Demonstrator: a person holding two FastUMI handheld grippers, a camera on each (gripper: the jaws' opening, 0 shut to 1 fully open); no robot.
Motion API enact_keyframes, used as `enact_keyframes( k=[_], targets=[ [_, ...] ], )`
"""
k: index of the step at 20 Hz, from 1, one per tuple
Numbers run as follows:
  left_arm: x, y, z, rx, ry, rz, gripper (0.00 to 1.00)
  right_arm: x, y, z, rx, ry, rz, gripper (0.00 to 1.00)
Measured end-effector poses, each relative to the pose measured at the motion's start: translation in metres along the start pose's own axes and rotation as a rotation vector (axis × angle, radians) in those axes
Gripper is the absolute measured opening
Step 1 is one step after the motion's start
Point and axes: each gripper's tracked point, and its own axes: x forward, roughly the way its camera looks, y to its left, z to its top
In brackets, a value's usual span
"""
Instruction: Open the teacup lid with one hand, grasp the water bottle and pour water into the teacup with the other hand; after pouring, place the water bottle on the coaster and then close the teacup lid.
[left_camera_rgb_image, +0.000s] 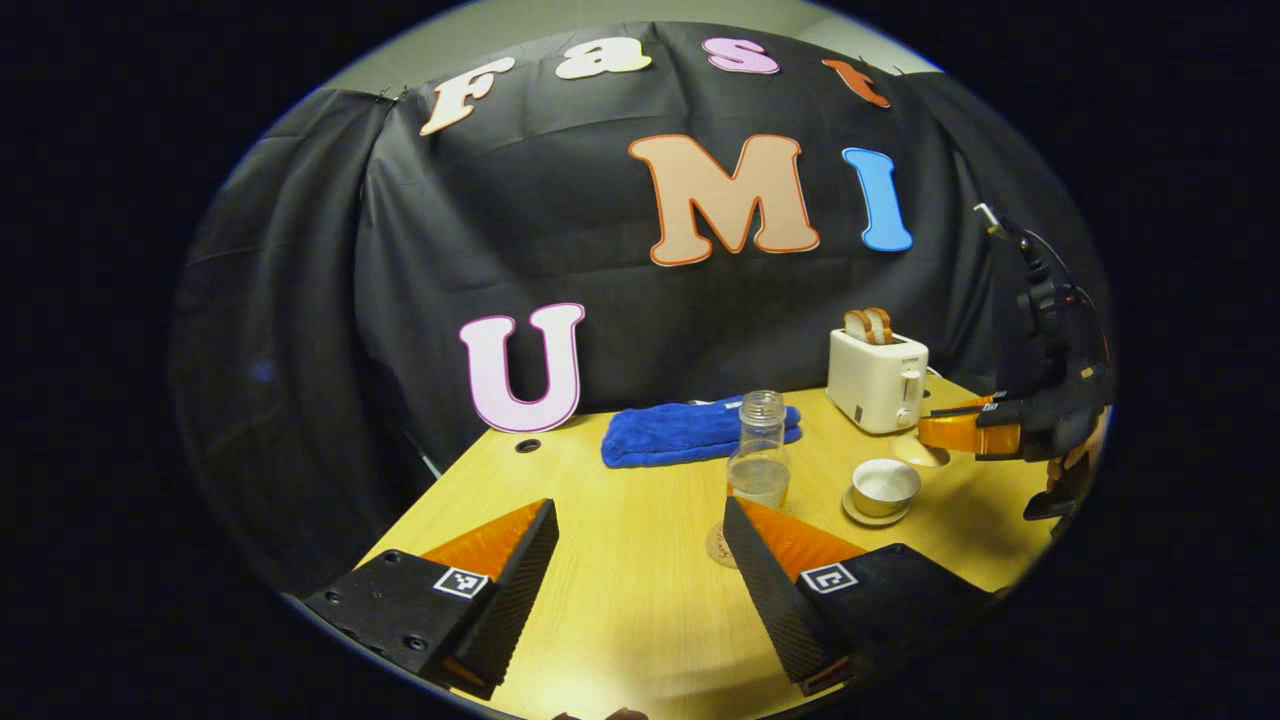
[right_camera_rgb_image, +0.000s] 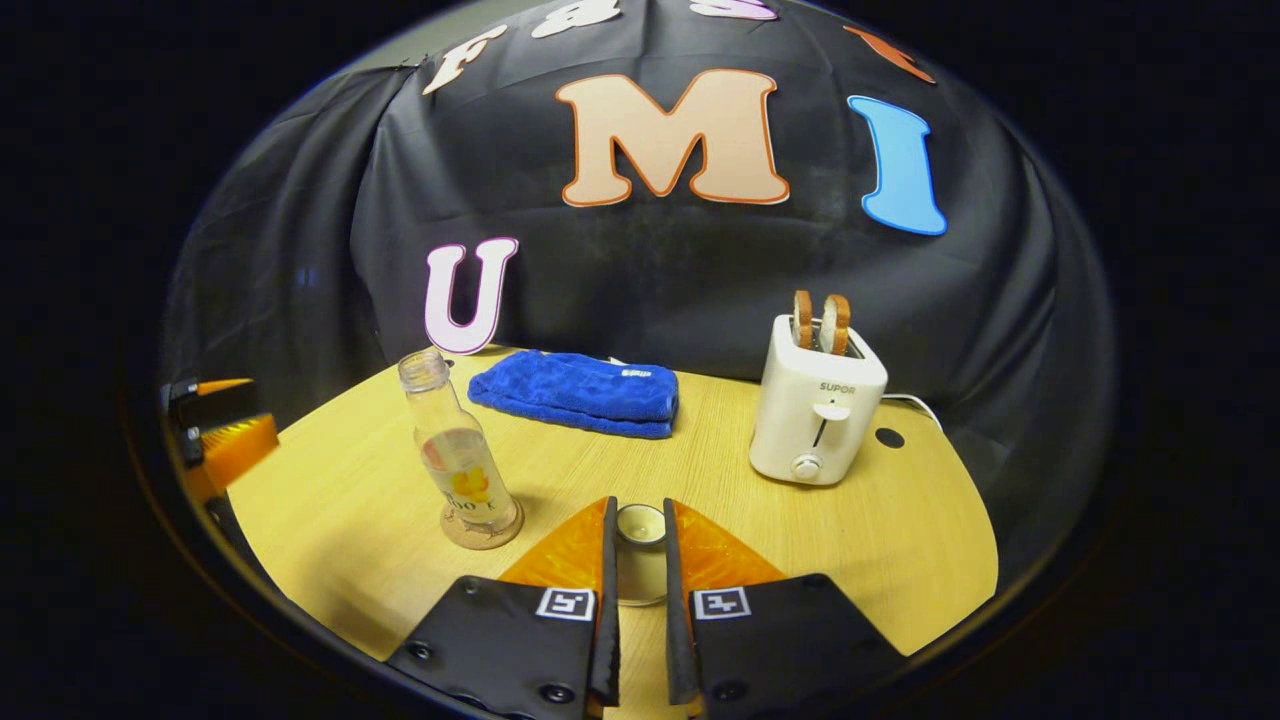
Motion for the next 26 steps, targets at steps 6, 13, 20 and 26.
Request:
enact_keyframes(
  k=[6,13,20,26],
  targets=[
    [-0.008,0.017,0.0,0.014,0.009,0.045,0.96,0.029,0.008,-0.019,-0.063,0.025,-0.006,0.22],
    [-0.012,0.031,-0.002,0.04,0.022,0.07,0.97,0.045,0.004,-0.033,-0.116,0.042,-0.049,0.19],
    [-0.007,0.035,0.004,0.041,0.007,0.056,0.97,0.047,0.004,-0.037,-0.179,0.03,-0.084,0.25],
    [-0.001,0.028,0.019,0.039,-0.024,0.018,0.97,0.039,0.003,-0.036,-0.144,0.04,-0.093,0.58]
  ],
)
